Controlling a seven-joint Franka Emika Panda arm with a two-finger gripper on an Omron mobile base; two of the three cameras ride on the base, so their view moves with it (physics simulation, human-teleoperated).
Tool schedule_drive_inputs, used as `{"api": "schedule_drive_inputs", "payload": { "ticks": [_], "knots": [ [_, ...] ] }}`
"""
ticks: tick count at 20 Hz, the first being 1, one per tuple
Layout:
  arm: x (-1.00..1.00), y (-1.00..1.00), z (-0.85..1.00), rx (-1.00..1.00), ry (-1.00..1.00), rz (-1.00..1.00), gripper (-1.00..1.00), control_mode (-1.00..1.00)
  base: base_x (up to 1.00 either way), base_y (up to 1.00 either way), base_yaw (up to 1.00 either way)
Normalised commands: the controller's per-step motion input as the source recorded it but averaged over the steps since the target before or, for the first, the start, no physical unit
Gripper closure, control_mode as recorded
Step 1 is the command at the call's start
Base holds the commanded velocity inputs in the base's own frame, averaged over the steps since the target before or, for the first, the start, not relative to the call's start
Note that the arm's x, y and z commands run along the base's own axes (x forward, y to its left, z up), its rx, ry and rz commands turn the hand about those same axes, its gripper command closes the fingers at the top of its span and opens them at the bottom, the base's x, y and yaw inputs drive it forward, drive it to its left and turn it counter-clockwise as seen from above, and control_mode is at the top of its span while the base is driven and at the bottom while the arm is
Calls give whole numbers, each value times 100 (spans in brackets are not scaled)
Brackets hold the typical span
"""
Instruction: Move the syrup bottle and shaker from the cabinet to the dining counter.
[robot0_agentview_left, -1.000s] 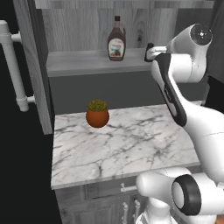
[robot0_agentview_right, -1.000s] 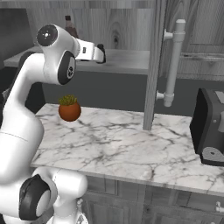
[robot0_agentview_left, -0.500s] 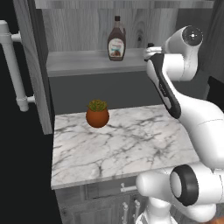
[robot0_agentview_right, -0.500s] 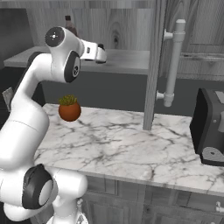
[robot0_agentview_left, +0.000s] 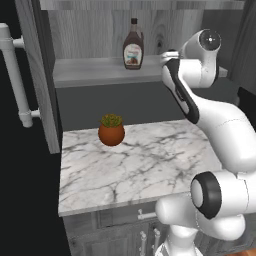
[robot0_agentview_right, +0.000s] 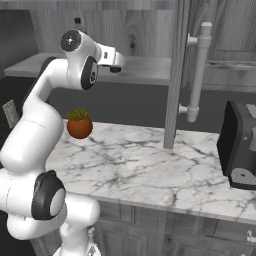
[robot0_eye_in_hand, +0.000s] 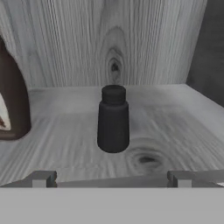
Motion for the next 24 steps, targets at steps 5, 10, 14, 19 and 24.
{"api": "schedule_drive_inputs", "payload": {
  "ticks": [5, 10, 14, 19, 24],
  "knots": [
    [36, 0, -4, 0, 0, 0, -100, -100, 0, 0, 0],
    [26, 0, -9, 0, 0, 0, -100, -100, 0, 0, 0],
    [23, 0, -8, 0, 0, 0, -100, -100, 0, 0, 0],
    [25, 0, -2, 0, 0, 0, -100, -100, 0, 0, 0],
    [23, 0, 0, 0, 0, 0, -100, -100, 0, 0, 0]
  ]
}}
